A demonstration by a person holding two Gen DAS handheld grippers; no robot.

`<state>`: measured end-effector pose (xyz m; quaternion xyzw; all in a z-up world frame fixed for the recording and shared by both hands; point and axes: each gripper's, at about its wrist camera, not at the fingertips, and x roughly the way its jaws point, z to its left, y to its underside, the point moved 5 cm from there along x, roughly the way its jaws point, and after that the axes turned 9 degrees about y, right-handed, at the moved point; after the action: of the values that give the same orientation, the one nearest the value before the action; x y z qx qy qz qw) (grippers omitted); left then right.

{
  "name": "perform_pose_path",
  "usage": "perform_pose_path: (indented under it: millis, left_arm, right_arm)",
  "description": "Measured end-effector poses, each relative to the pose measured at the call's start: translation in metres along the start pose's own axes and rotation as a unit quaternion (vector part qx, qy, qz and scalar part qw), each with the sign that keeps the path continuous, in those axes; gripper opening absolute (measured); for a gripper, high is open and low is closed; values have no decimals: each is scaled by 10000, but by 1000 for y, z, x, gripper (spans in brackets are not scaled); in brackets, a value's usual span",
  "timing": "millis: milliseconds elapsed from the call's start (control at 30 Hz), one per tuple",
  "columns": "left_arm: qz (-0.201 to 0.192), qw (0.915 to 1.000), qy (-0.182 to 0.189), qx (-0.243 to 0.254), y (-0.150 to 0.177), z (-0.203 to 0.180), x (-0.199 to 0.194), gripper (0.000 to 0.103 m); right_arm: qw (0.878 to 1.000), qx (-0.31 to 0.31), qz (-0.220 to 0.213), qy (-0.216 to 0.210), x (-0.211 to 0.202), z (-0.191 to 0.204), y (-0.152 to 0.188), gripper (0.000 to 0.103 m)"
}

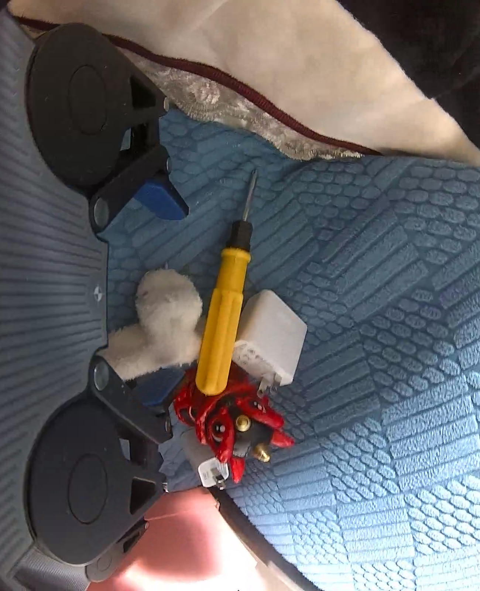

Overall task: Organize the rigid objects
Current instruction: 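Lower the left tool onto the white plush toy while the right tool approaches the black USB stick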

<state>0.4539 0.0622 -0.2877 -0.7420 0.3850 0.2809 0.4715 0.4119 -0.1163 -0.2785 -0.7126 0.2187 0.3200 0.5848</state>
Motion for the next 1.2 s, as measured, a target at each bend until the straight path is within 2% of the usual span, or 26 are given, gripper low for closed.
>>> perform_pose_path:
  millis: [67,200,333,400,600,667,700,1000,1100,1200]
  left_arm:
    - [32,10000,57,13,0,-1,1,91]
    - [87,9999,62,32,0,-2,3,91]
    - [66,9999,77,-39,-1,1,6,91]
    - [72,9999,64,-54,0,1,6,91]
    - [71,9999,48,-79,1,3,7,91]
    - [72,9999,79,-39,2,1,8,91]
    - [59,9999,113,-6,2,0,8,91]
    - [53,9996,126,254,1,-10,14,90]
    - [116,9988,-64,480,3,-14,19,83]
    - [5,9936,-452,1033,3,-25,23,77]
  right_arm:
    - [10000,60,29,-16,5,0,0,87]
    - [10000,16,-10,-80,9,4,-3,90]
    - [9999,-86,-46,85,15,11,-2,101]
    - [9998,-95,-97,111,19,15,-4,103]
    - [9997,-56,-175,164,23,22,-3,102]
    - [9996,-99,-223,111,21,23,-3,94]
    - [9996,-115,-246,75,17,24,-1,86]
    - [9996,-211,-78,184,0,14,6,86]
    - [9990,-327,-85,305,-5,8,12,86]
    - [9966,-648,-207,468,-15,5,19,86]
